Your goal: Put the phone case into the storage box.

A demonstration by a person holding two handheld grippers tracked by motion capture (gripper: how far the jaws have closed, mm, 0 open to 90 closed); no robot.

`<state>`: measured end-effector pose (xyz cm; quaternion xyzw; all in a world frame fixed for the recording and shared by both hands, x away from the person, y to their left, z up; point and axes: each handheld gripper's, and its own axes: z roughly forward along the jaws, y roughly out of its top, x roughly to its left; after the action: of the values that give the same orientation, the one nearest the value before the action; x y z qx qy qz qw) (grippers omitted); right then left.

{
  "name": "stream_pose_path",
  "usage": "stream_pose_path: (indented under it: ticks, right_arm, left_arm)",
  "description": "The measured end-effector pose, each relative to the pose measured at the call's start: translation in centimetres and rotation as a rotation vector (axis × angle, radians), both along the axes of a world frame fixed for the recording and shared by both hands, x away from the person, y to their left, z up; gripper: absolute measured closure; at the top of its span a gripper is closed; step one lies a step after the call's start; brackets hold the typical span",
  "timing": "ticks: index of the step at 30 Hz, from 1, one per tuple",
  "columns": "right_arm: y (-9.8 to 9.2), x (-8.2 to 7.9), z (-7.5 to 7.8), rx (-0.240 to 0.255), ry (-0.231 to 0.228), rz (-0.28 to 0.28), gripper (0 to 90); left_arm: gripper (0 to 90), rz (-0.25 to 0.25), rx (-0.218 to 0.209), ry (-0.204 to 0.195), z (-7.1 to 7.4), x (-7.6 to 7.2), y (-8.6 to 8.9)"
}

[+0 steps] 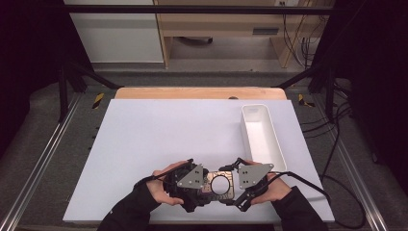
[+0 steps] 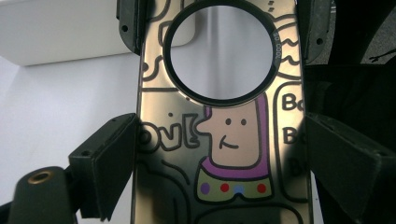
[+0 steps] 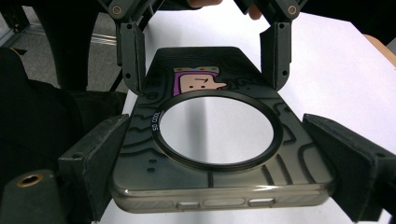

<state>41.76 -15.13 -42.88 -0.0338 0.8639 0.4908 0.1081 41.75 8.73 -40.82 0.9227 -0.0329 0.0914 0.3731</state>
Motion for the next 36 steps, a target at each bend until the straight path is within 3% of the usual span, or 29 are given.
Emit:
stream_pose_path:
  ticks: [18, 29, 36]
  right_arm:
    - [-0.1, 0.0, 0.2, -0.01, 0.027, 0.005, 12.0]
    - [-0.1, 0.2, 0.2, -0.023, 0.049, -0.007, 12.2]
    - [-0.5, 0.2, 0.6, -0.032, 0.049, -0.023, 12.2]
  left_arm:
    - [11.4, -0.002, -0.004, 0.025, -0.1, 0.1, -0.1]
    - [8.4, 0.034, -0.016, 0.053, 0.0, 0.3, 0.3]
    - [4.2, 0.076, -0.032, 0.067, 0.5, 0.4, 1.4]
